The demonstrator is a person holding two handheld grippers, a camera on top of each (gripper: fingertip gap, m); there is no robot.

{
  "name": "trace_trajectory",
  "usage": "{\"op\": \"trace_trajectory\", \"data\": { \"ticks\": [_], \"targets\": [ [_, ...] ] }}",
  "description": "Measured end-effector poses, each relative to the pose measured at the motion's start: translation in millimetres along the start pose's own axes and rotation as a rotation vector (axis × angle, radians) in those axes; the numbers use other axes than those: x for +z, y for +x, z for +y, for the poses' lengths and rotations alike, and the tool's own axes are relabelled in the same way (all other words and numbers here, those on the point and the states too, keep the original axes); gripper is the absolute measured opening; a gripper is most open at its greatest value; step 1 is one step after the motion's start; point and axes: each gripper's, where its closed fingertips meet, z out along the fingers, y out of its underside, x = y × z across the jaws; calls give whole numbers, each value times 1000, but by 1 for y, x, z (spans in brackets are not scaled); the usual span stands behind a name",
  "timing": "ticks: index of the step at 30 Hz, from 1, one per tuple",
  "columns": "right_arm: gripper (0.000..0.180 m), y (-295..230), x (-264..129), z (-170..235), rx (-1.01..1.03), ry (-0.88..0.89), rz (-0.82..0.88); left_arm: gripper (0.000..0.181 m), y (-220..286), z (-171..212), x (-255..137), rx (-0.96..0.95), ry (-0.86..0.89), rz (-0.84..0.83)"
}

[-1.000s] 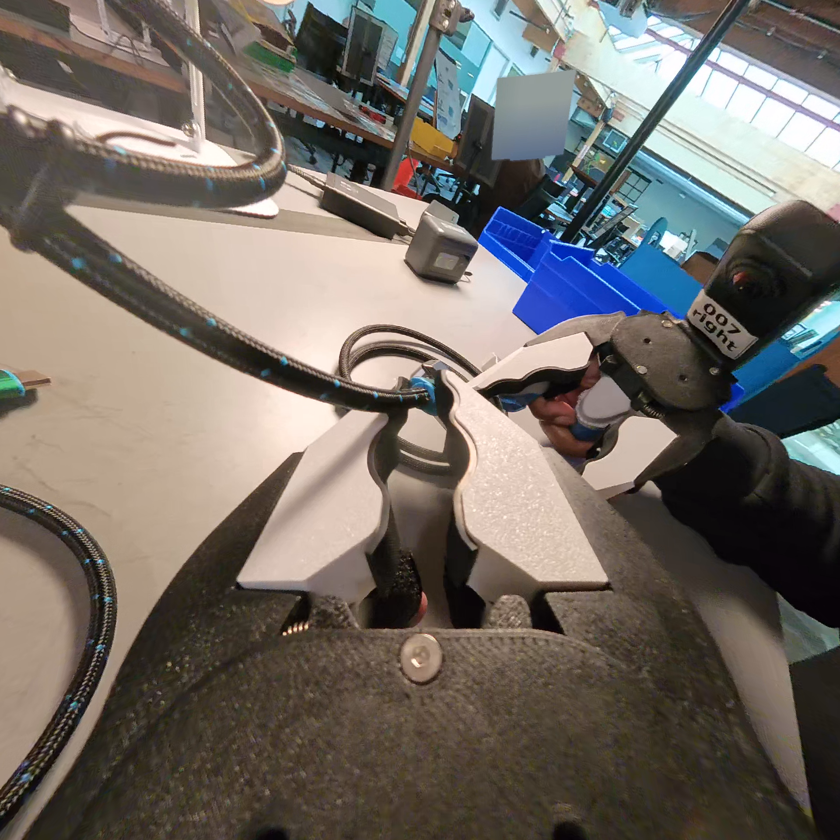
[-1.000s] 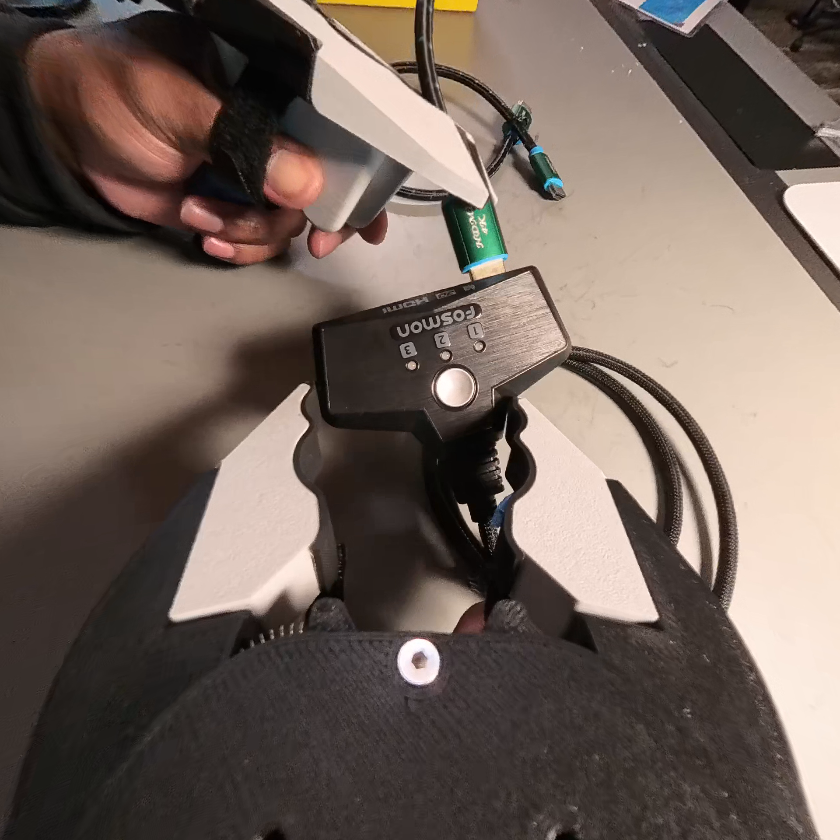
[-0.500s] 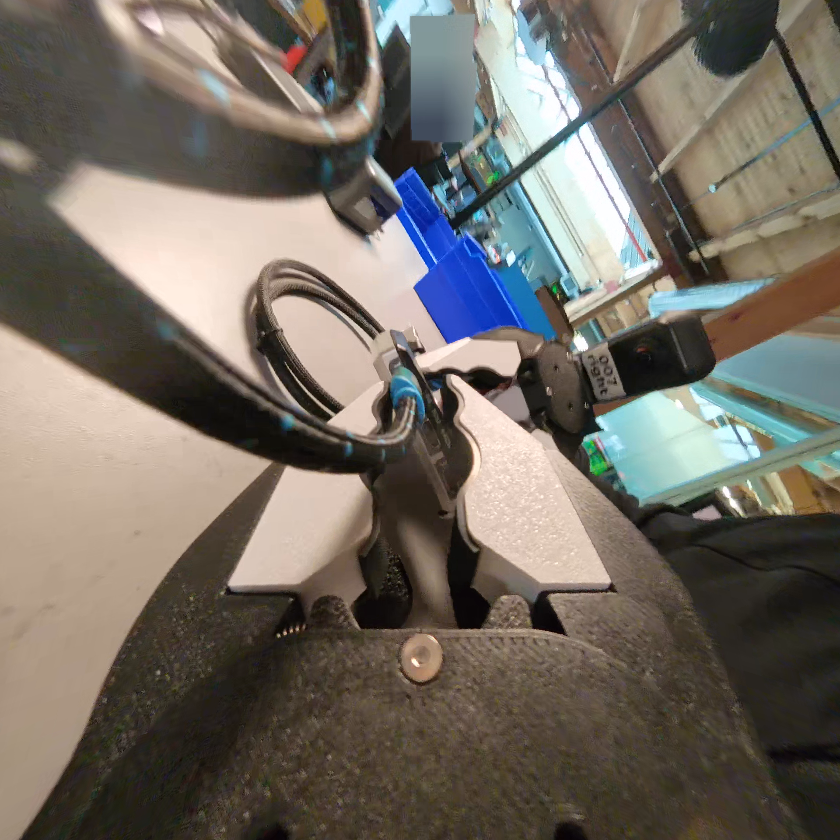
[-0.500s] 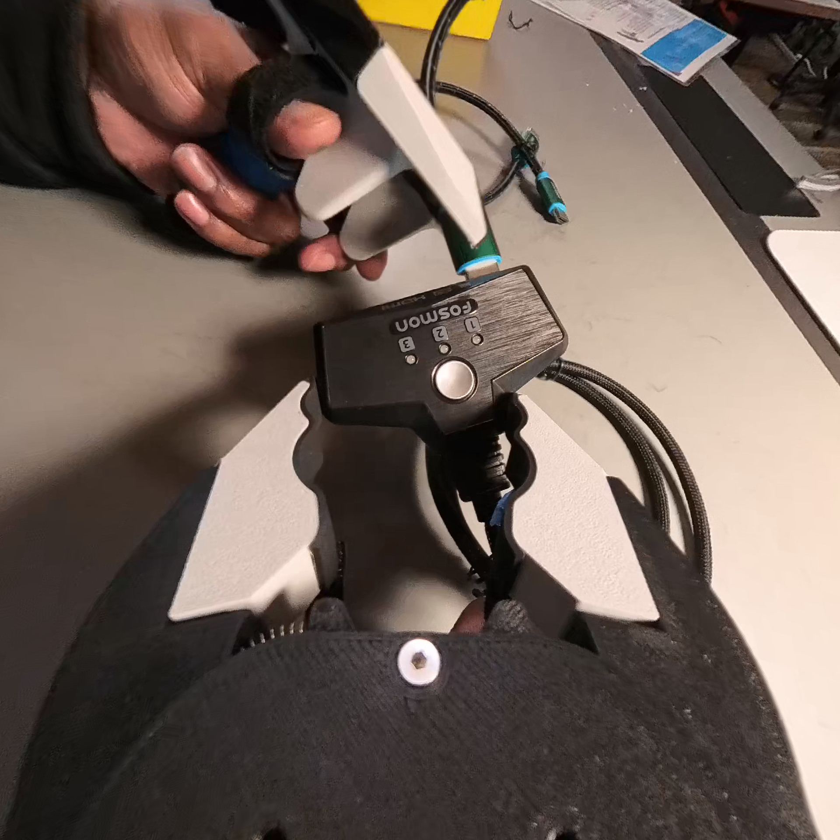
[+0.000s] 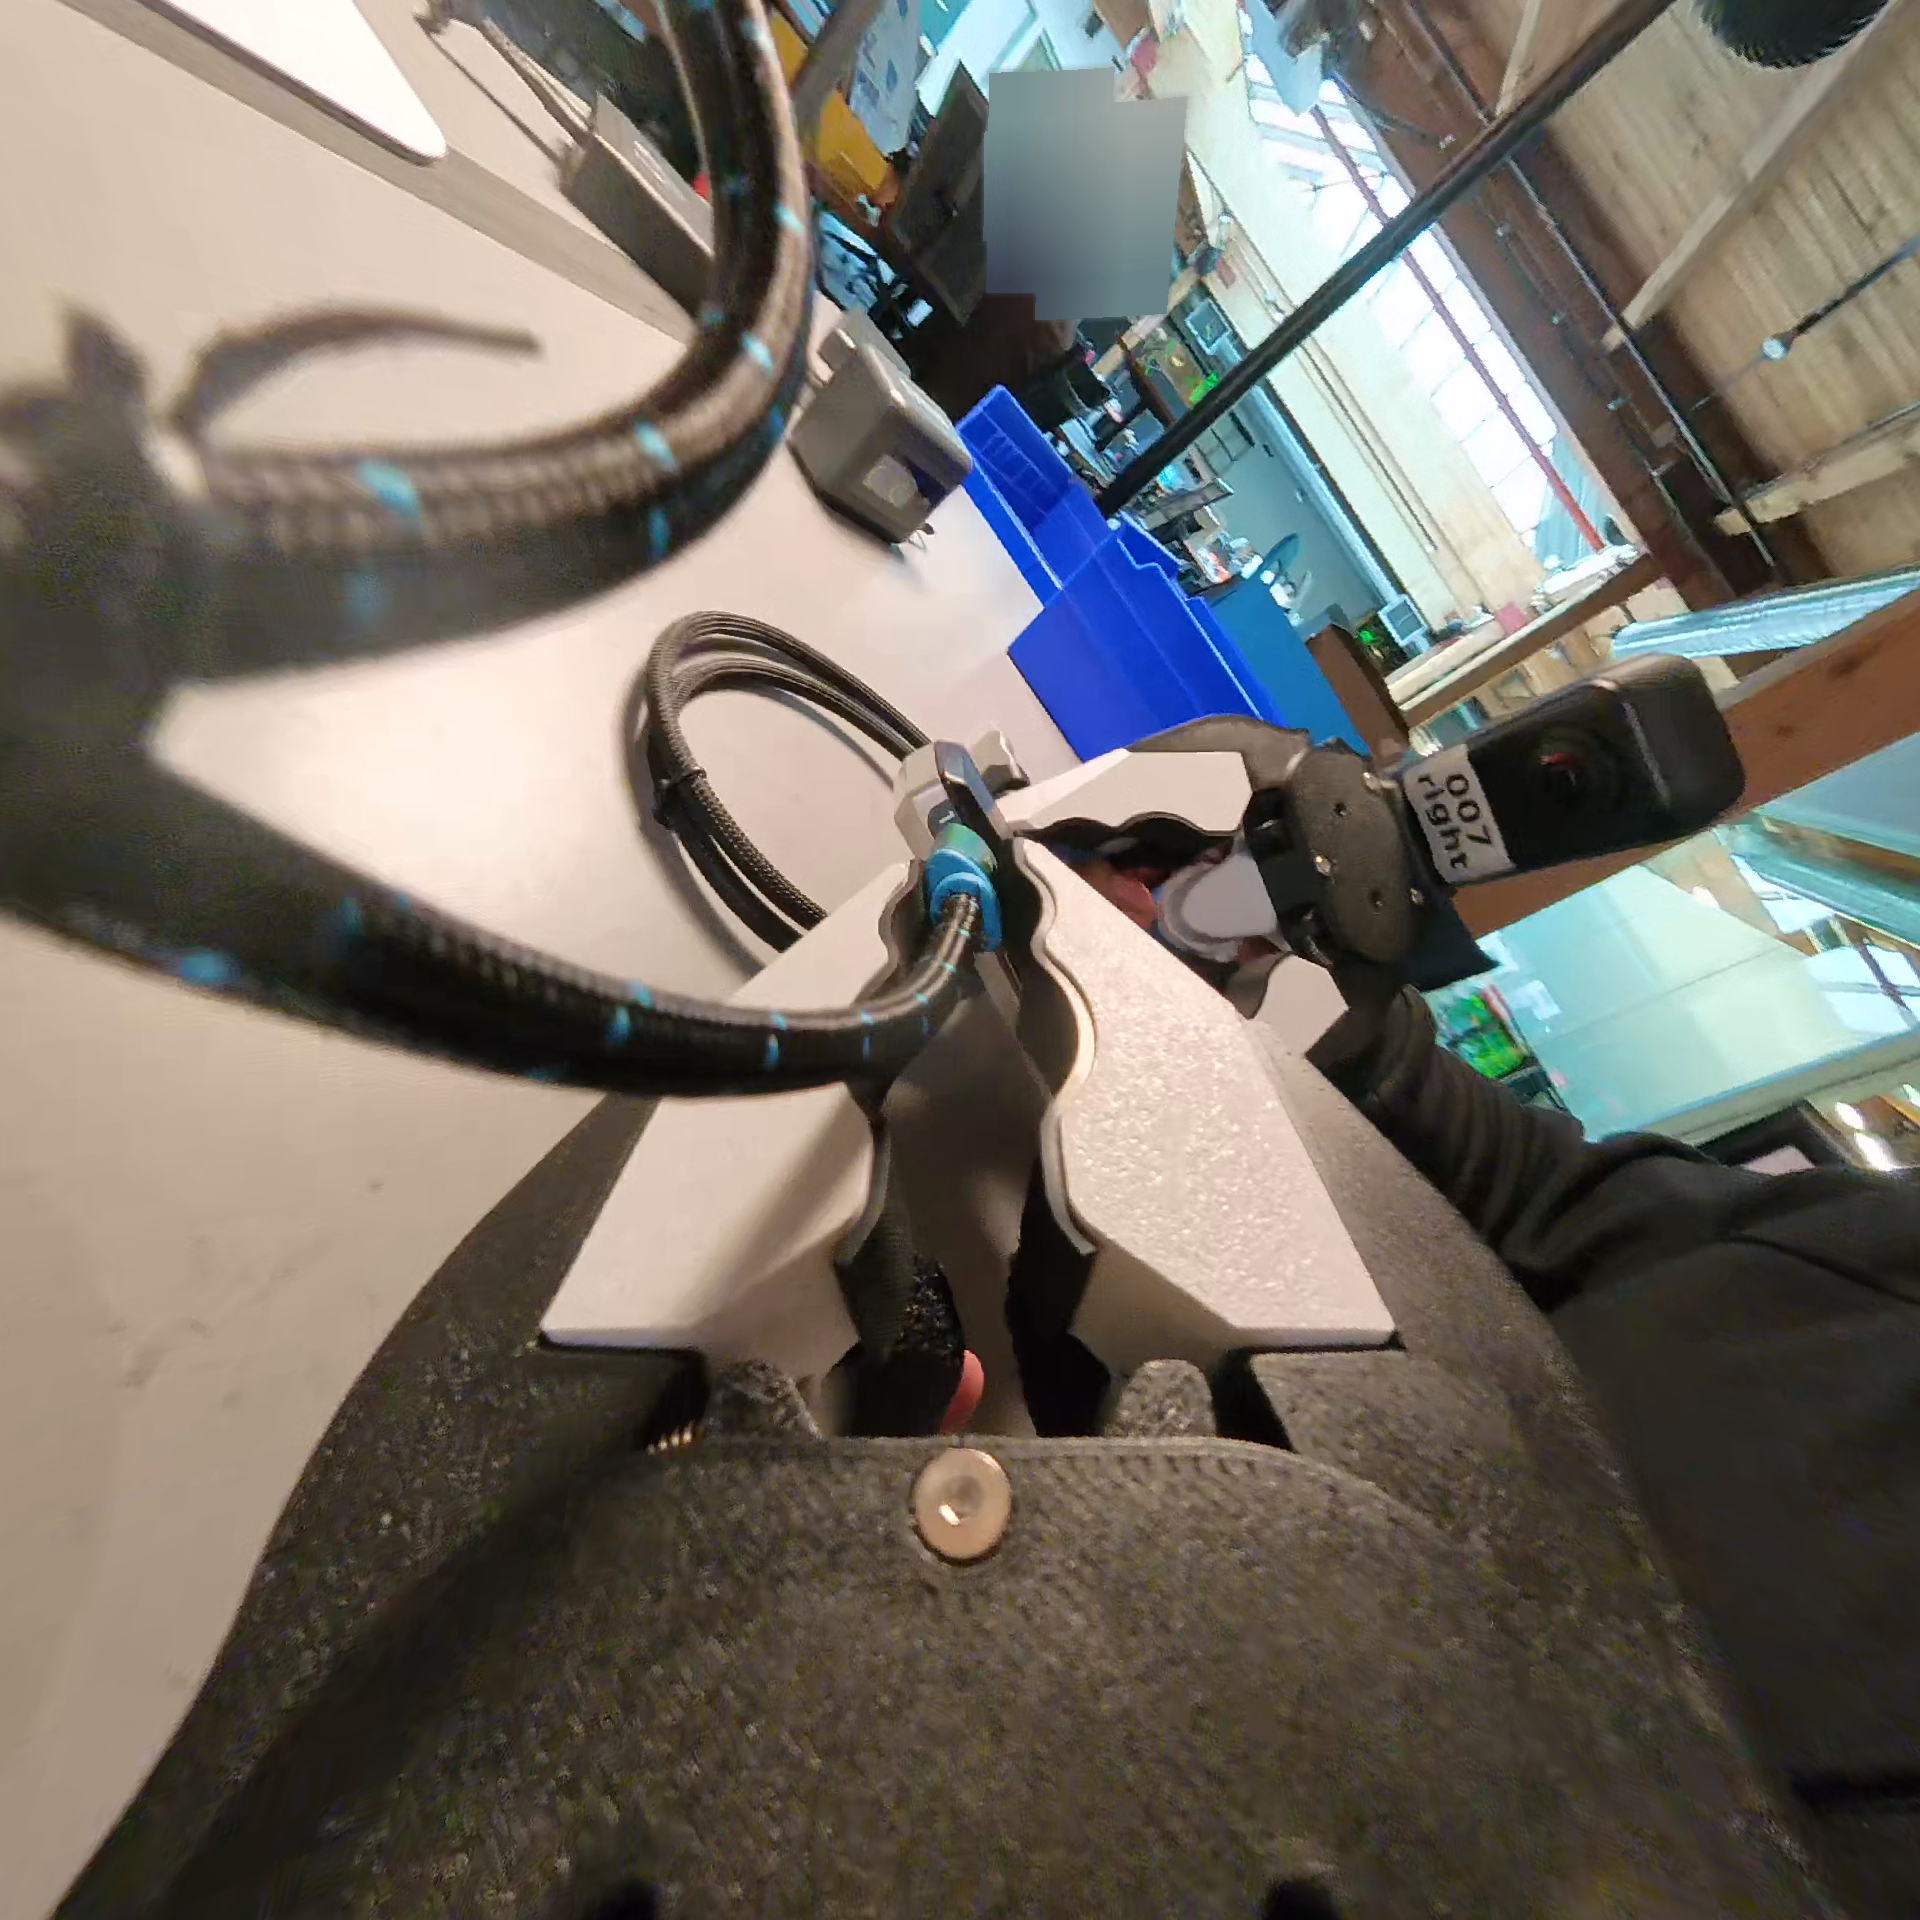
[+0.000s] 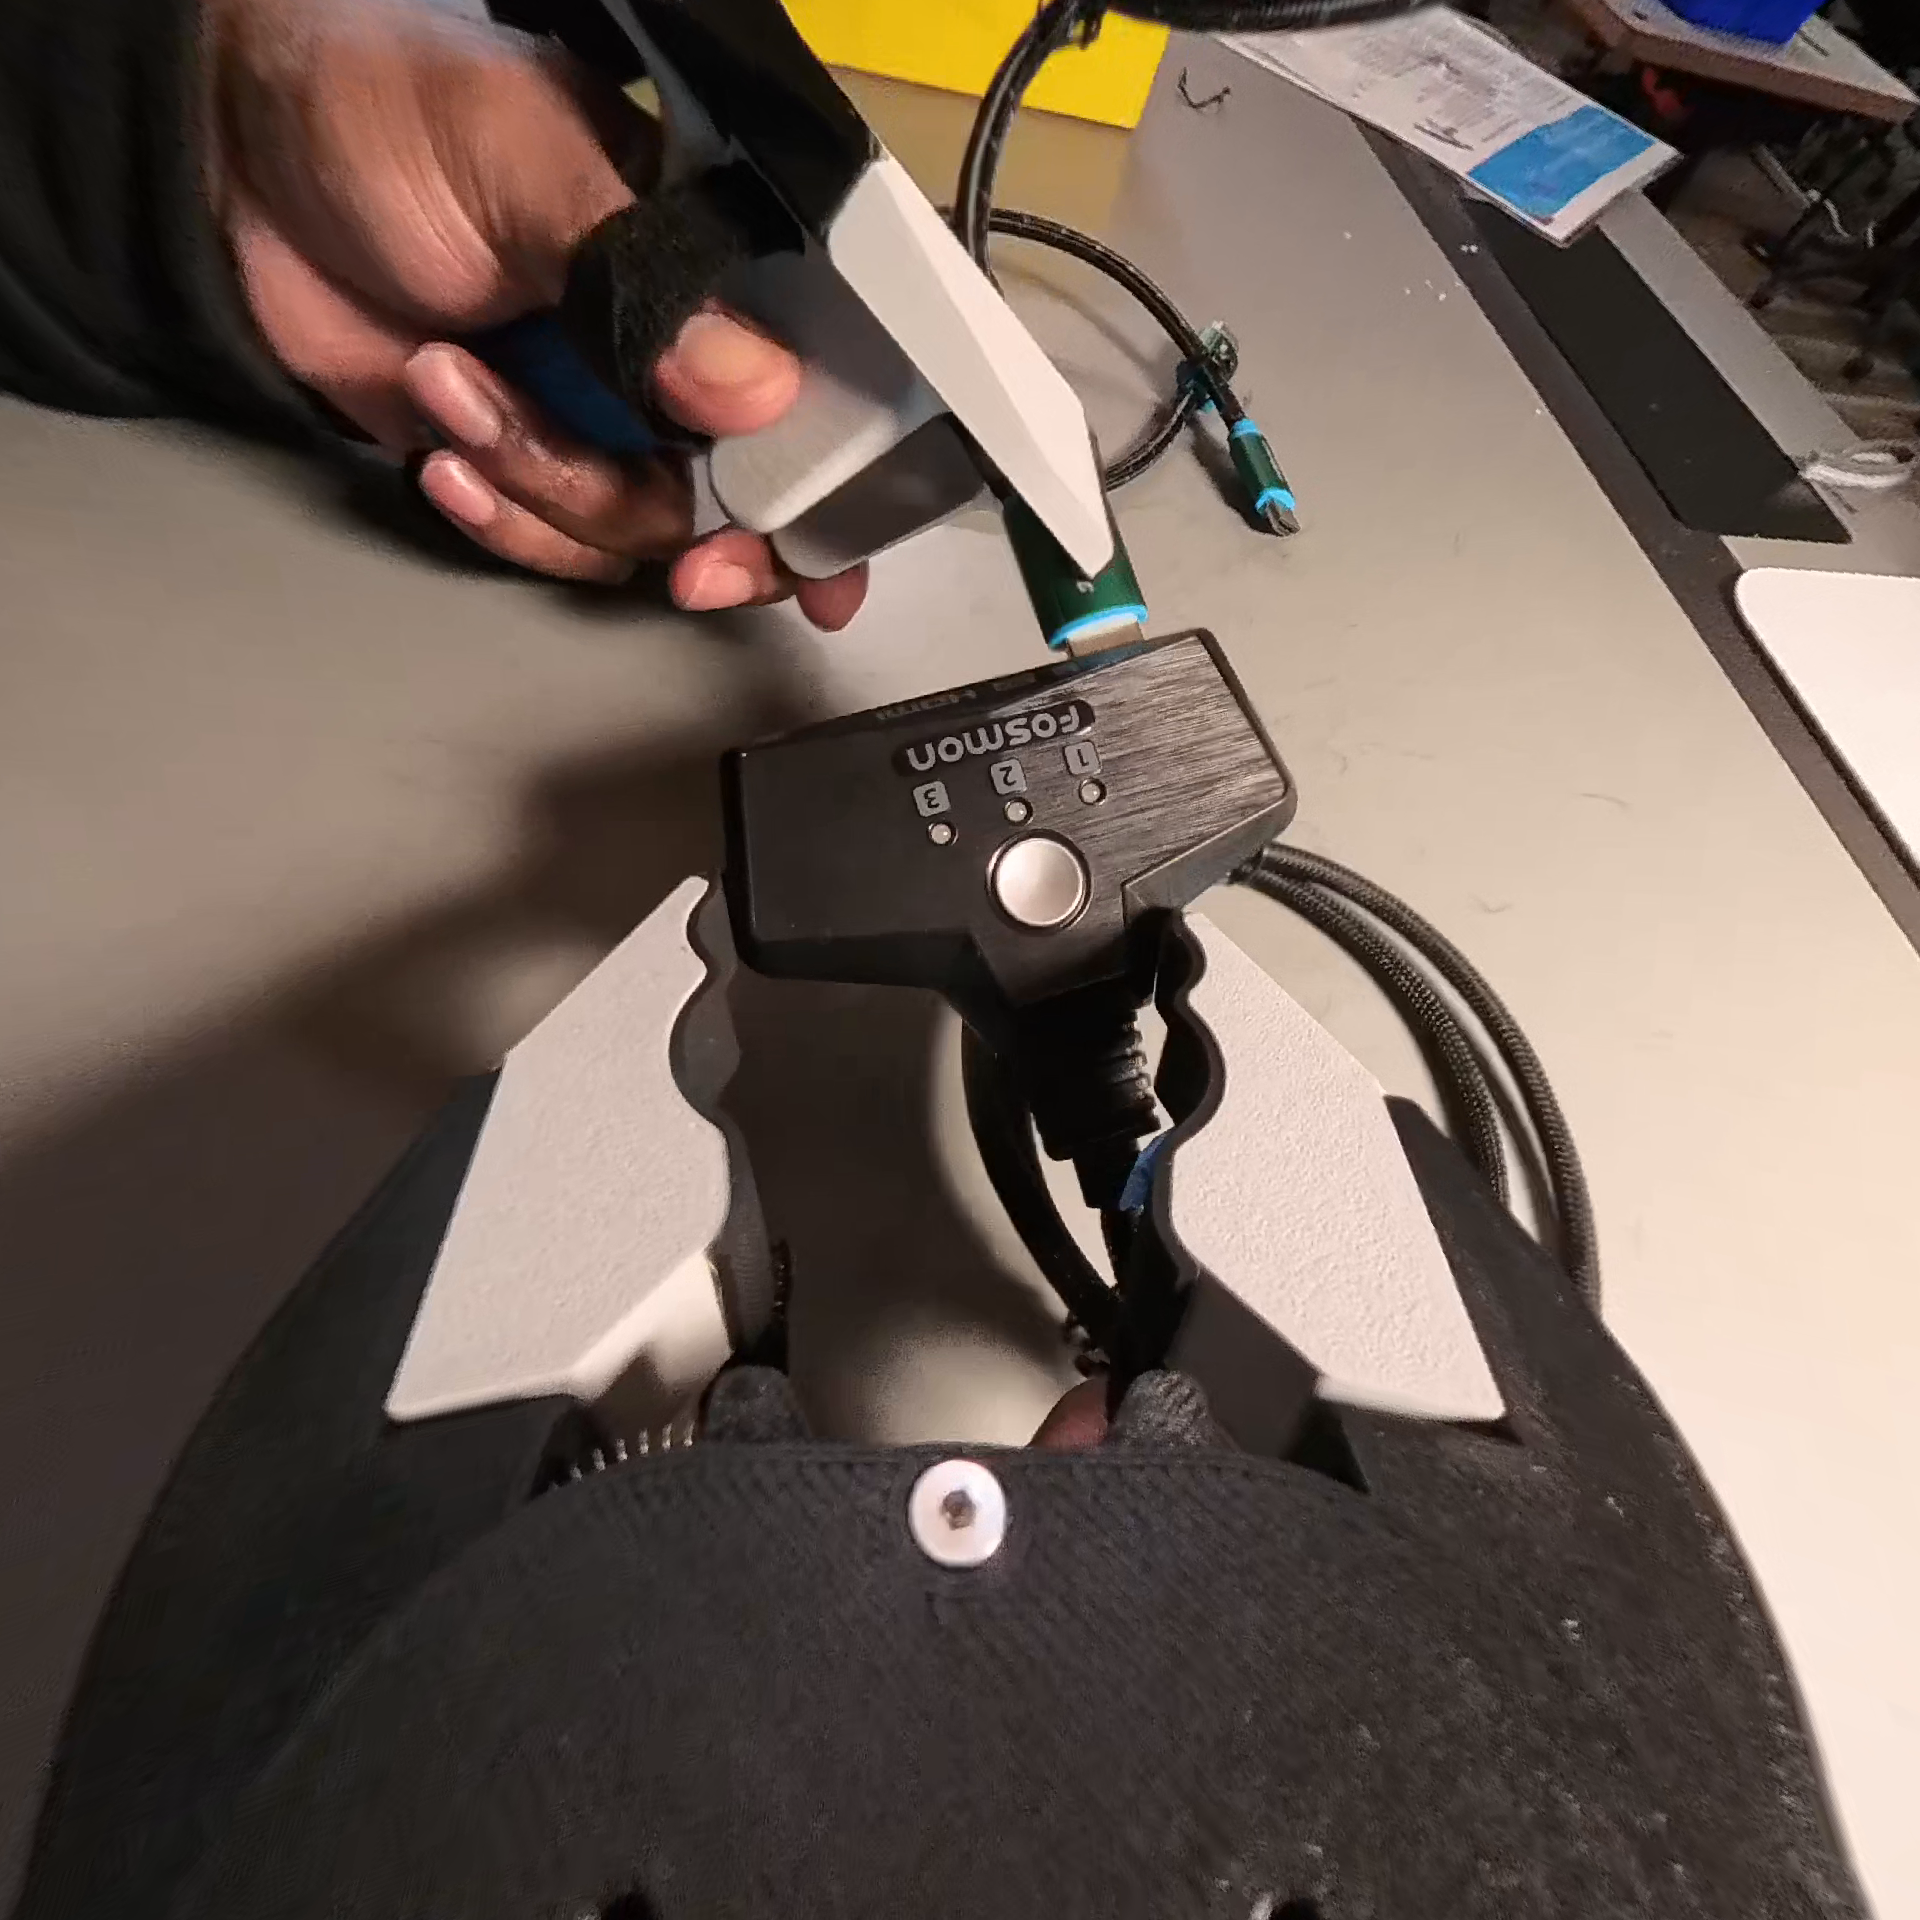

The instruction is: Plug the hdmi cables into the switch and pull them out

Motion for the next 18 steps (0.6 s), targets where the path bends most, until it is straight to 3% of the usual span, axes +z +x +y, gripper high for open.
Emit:
{"op": "trace_trajectory", "data": {
  "ticks": [4,14,18],
  "targets": [
    [83,-1,8,2,3,-39,33,16,-6,-1,-1,16,13,-57],
    [84,2,8,1,-43,1,61,15,-4,-1,-3,-30,-1,-5],
    [83,4,-1,-8,-13,68,30,28,3,1,-7,163,-58,1]
  ]
}}
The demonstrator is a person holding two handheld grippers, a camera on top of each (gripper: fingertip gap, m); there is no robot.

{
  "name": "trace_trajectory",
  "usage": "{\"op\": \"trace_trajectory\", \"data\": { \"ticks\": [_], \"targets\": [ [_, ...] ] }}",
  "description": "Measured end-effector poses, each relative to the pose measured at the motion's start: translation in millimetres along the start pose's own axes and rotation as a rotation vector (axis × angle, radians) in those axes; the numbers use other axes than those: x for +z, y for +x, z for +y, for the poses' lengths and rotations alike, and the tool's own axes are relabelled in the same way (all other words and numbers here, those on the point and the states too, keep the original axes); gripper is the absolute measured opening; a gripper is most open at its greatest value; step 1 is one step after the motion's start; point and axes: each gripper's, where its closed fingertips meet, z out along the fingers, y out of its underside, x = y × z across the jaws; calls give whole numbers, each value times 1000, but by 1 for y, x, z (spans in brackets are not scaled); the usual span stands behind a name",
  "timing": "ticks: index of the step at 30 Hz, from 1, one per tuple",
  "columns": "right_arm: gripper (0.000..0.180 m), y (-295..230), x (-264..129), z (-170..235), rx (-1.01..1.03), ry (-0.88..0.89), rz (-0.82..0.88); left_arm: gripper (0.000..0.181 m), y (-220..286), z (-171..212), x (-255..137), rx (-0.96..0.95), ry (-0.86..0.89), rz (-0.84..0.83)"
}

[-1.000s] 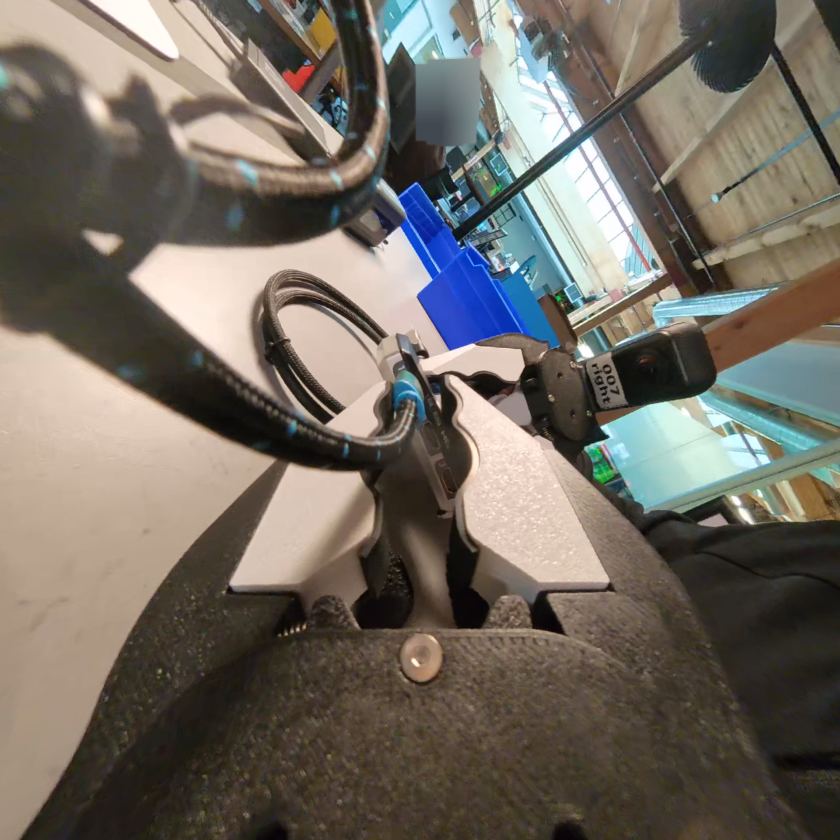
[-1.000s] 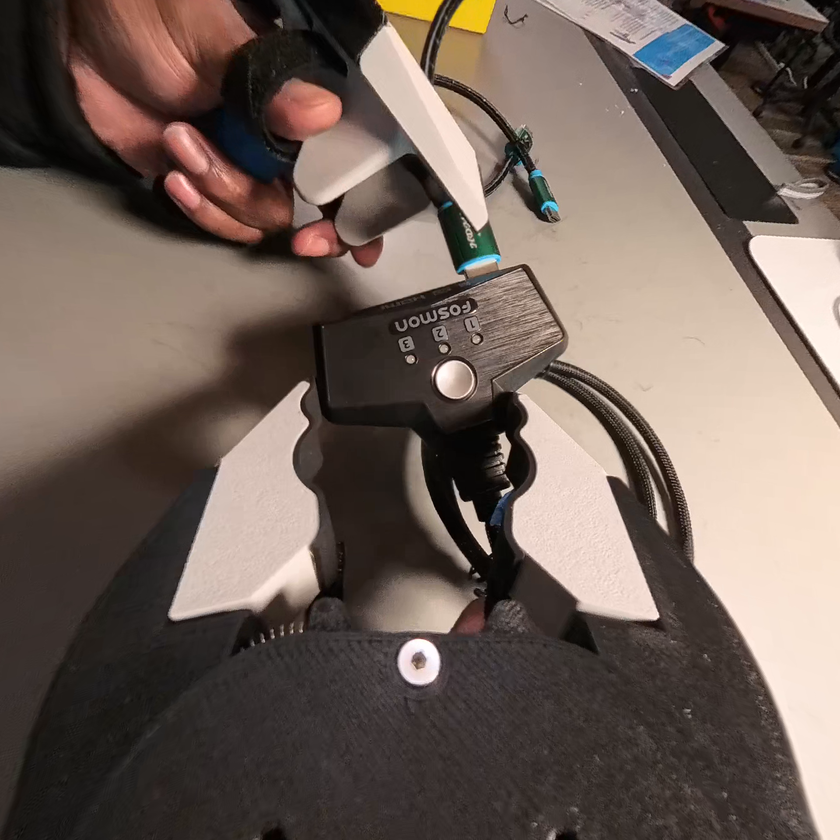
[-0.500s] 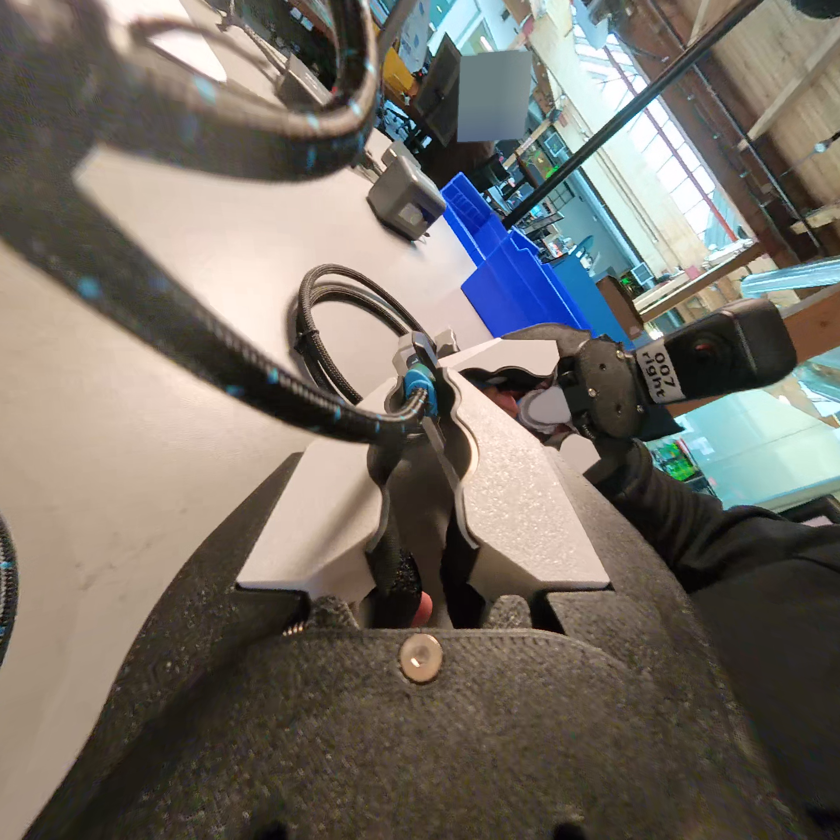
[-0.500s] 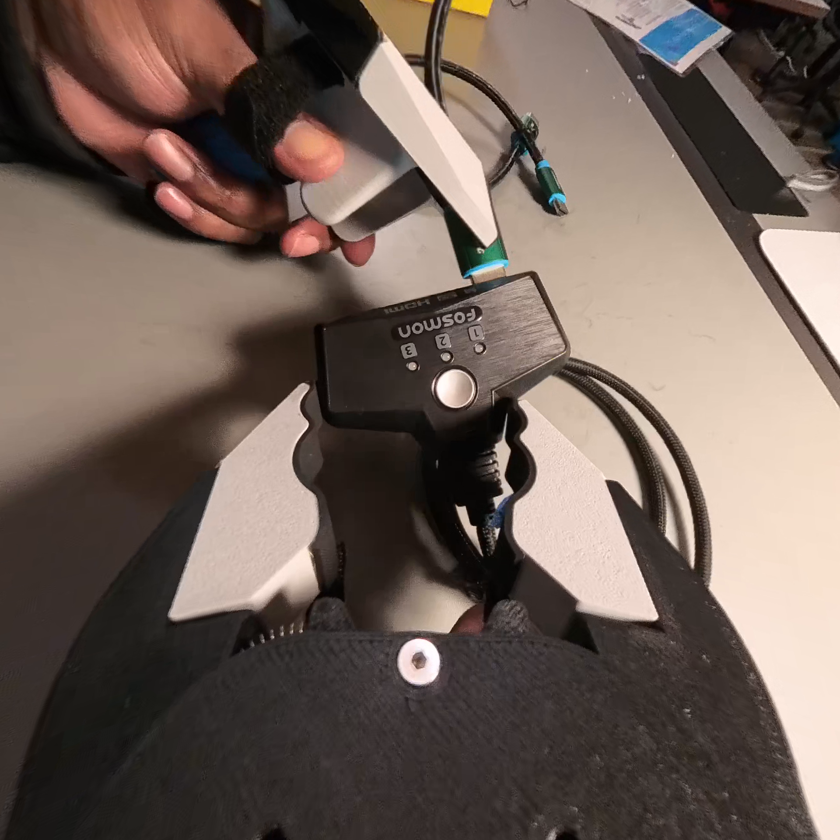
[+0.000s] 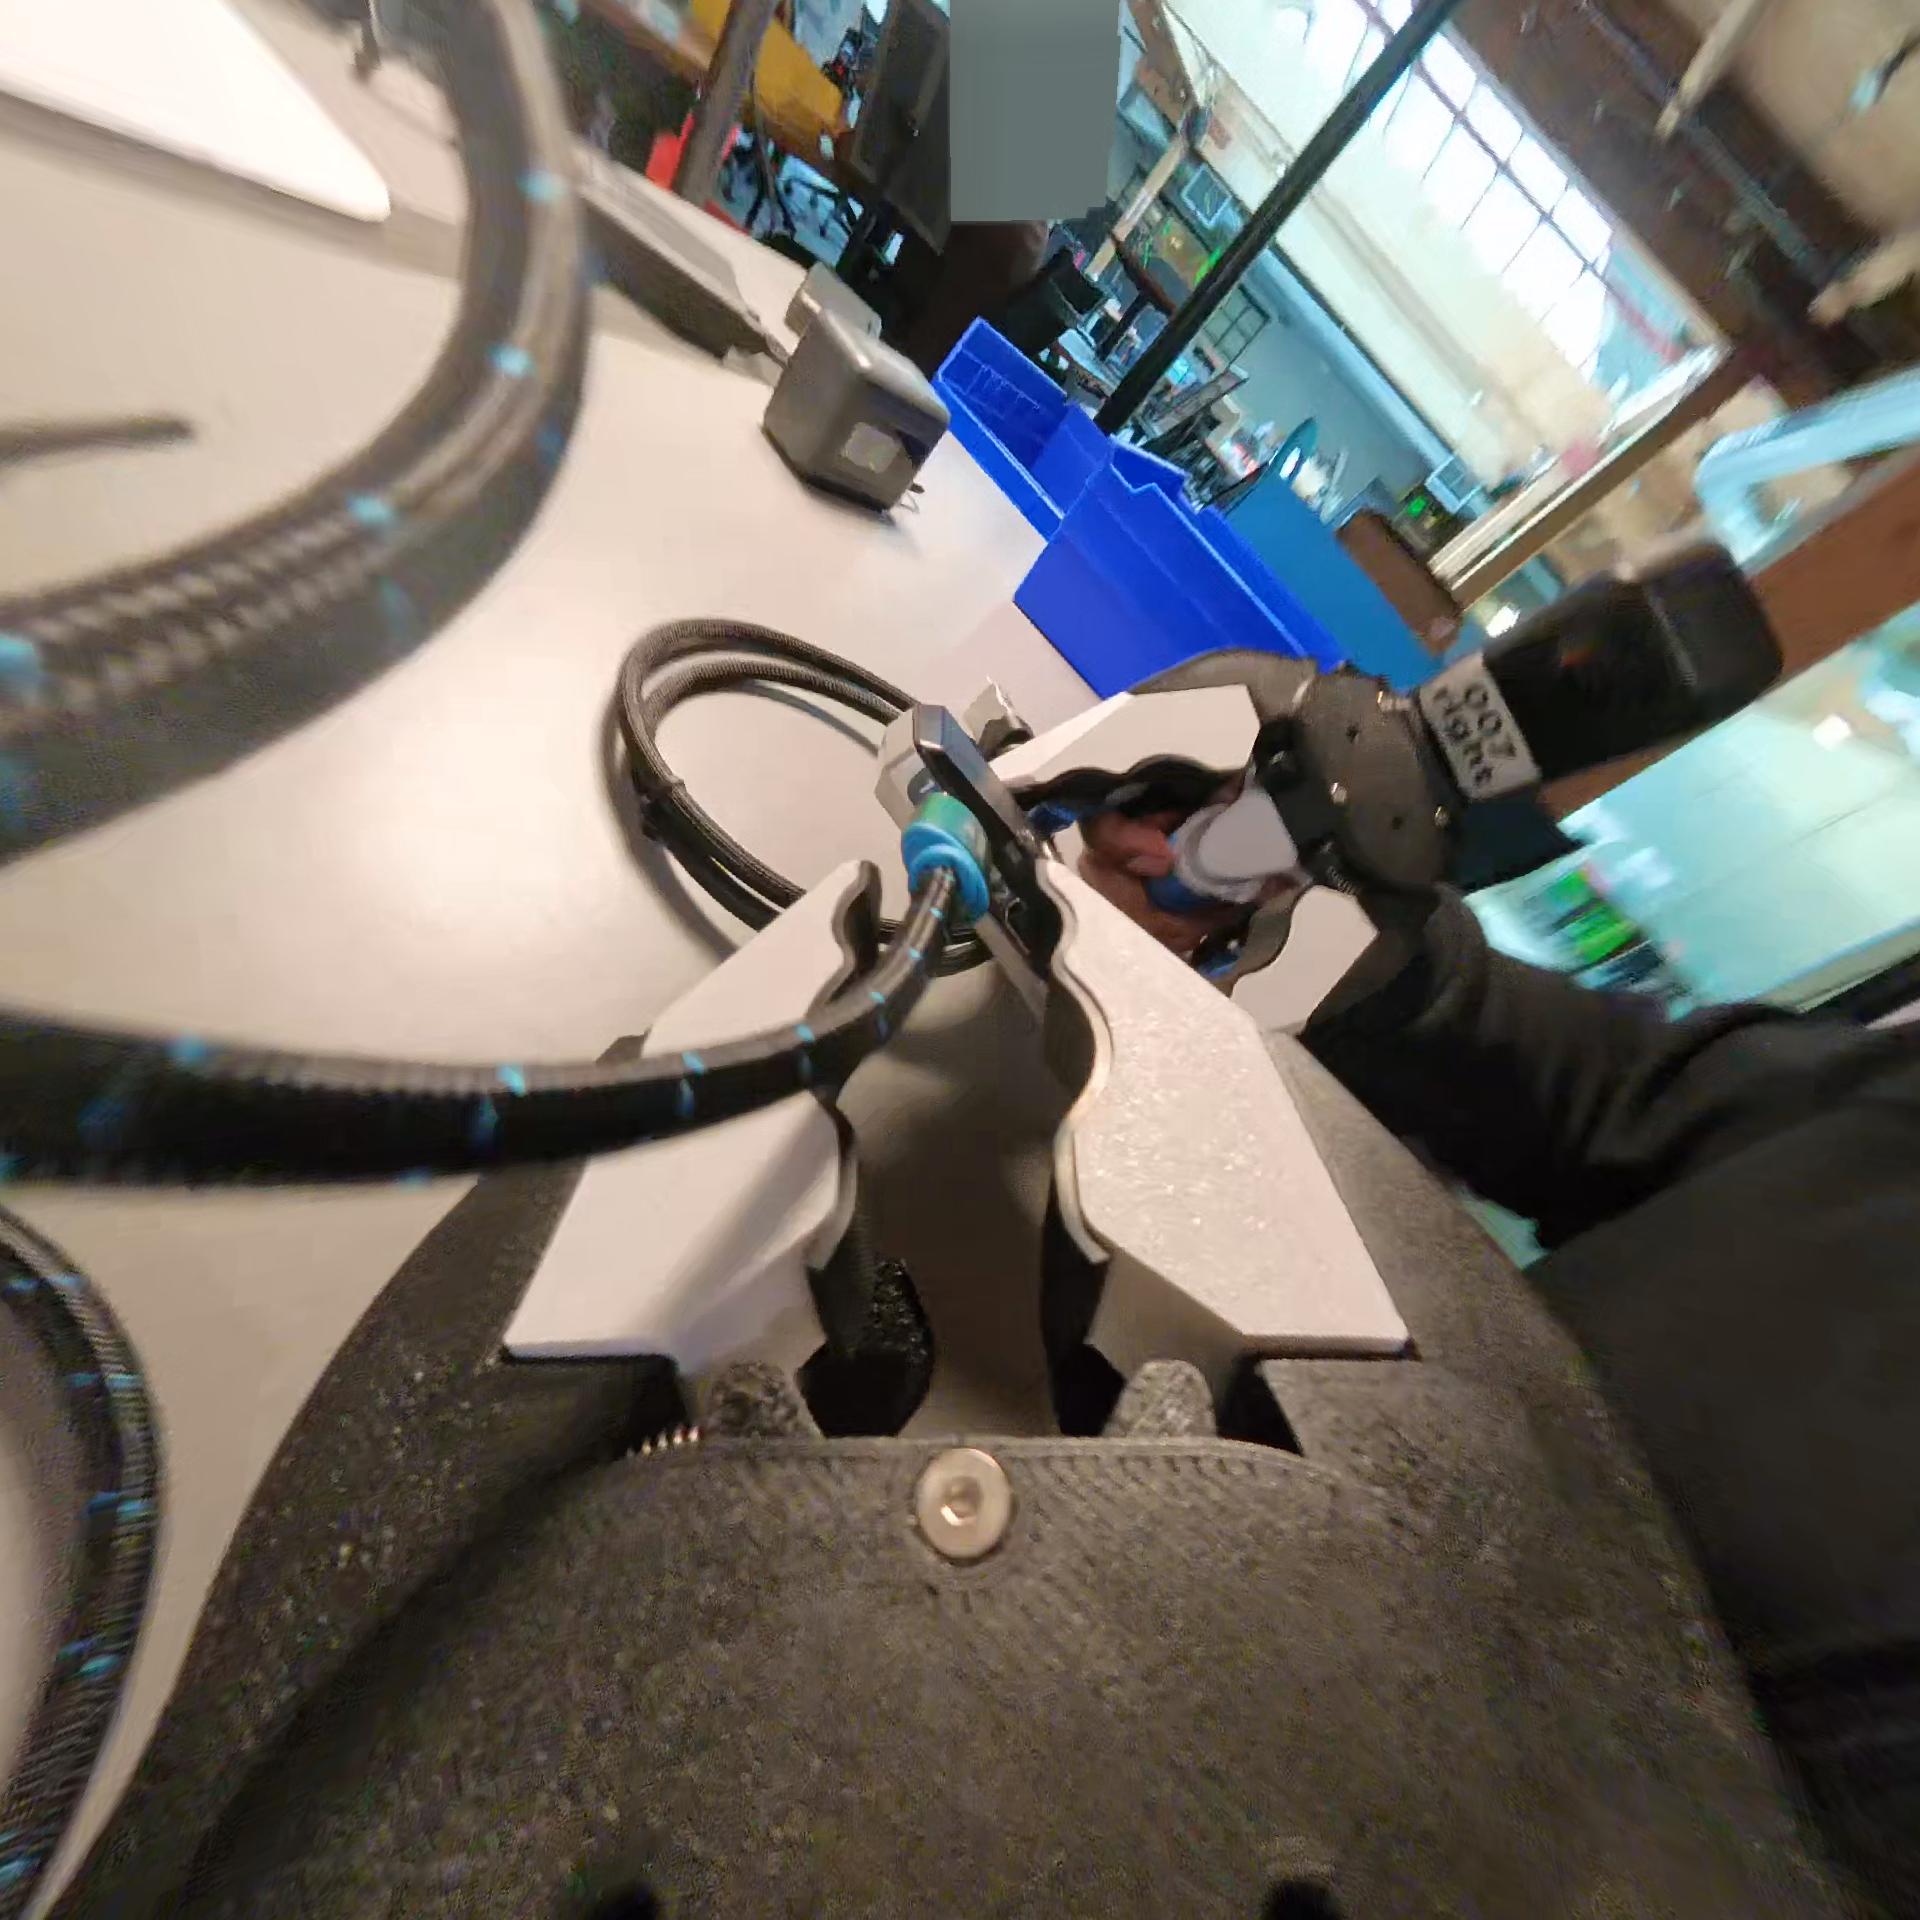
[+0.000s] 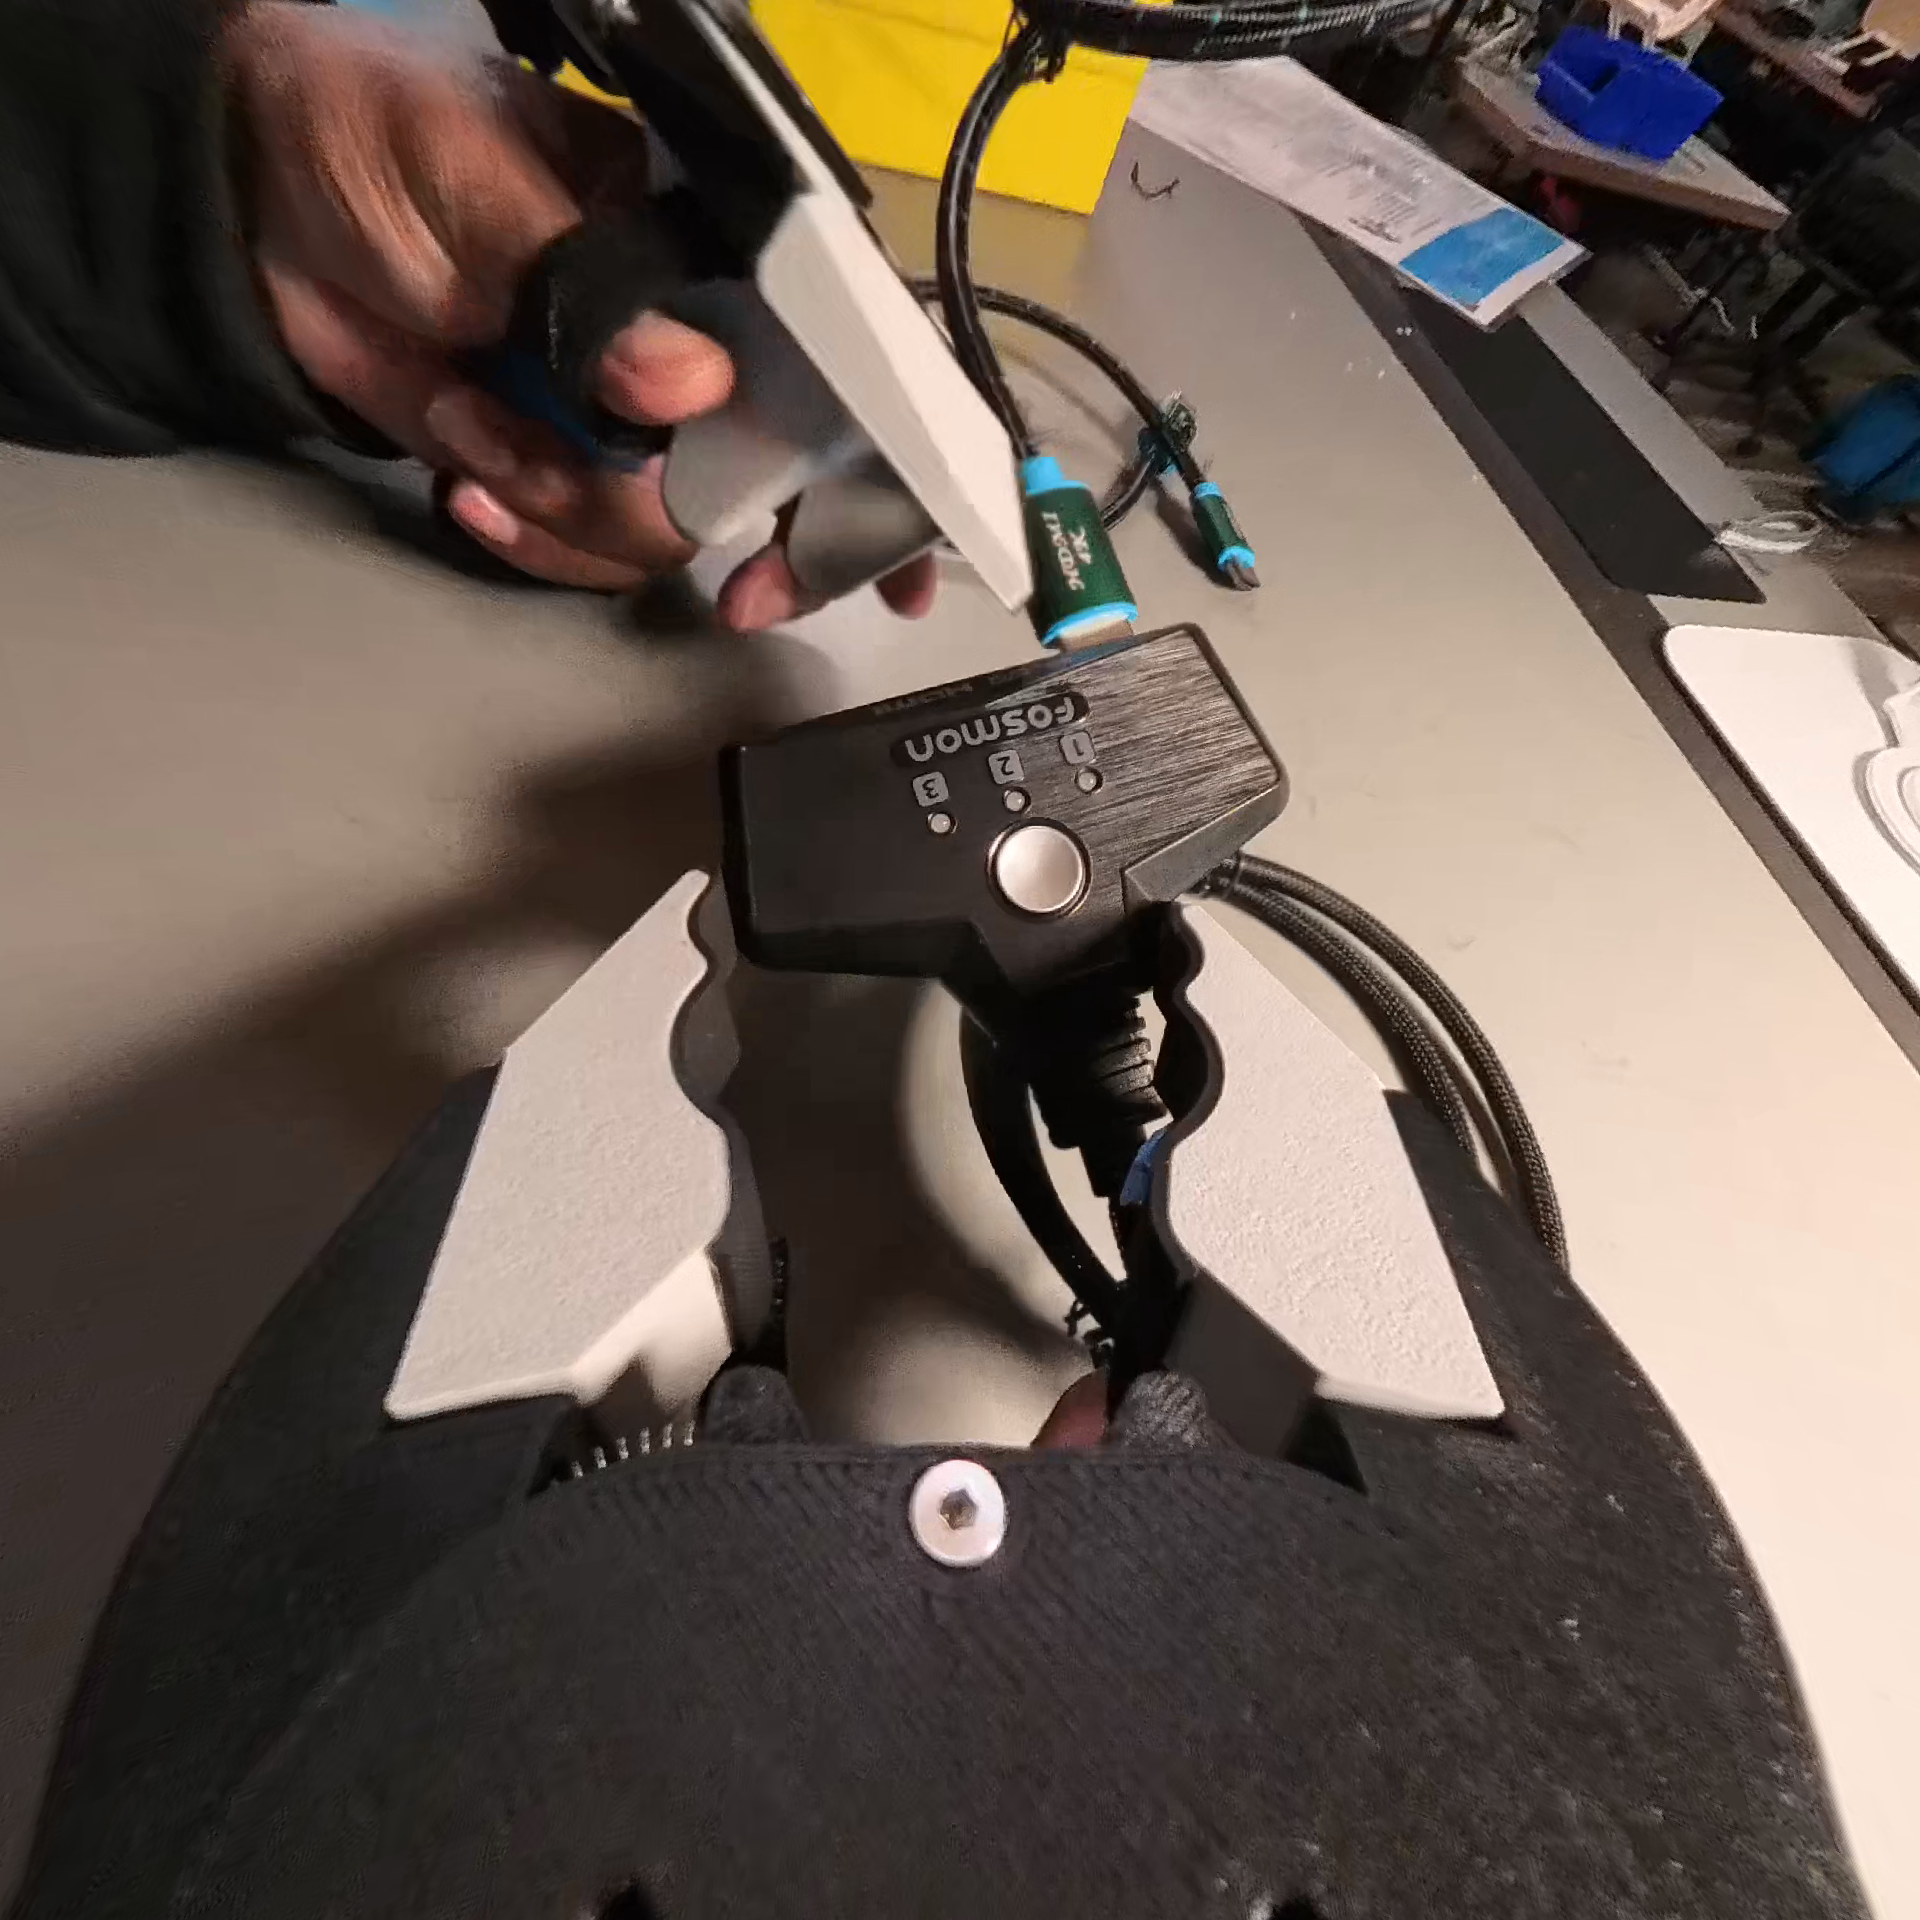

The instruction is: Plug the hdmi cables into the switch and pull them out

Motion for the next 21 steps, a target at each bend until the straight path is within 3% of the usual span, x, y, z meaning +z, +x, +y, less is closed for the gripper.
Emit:
{"op": "trace_trajectory", "data": {
  "ticks": [2,7,14,21],
  "targets": [
    [83,4,-6,0,17,25,-8,38,1,-8,-8,145,37,-35],
    [83,3,-16,-4,15,68,-52,35,6,-15,-20,406,55,-56],
    [83,-8,-16,-4,-34,56,-95,23,15,-10,-21,554,38,-49],
    [82,-12,-19,-5,-32,69,-124,12,25,-4,-21,576,15,-7]
  ]
}}
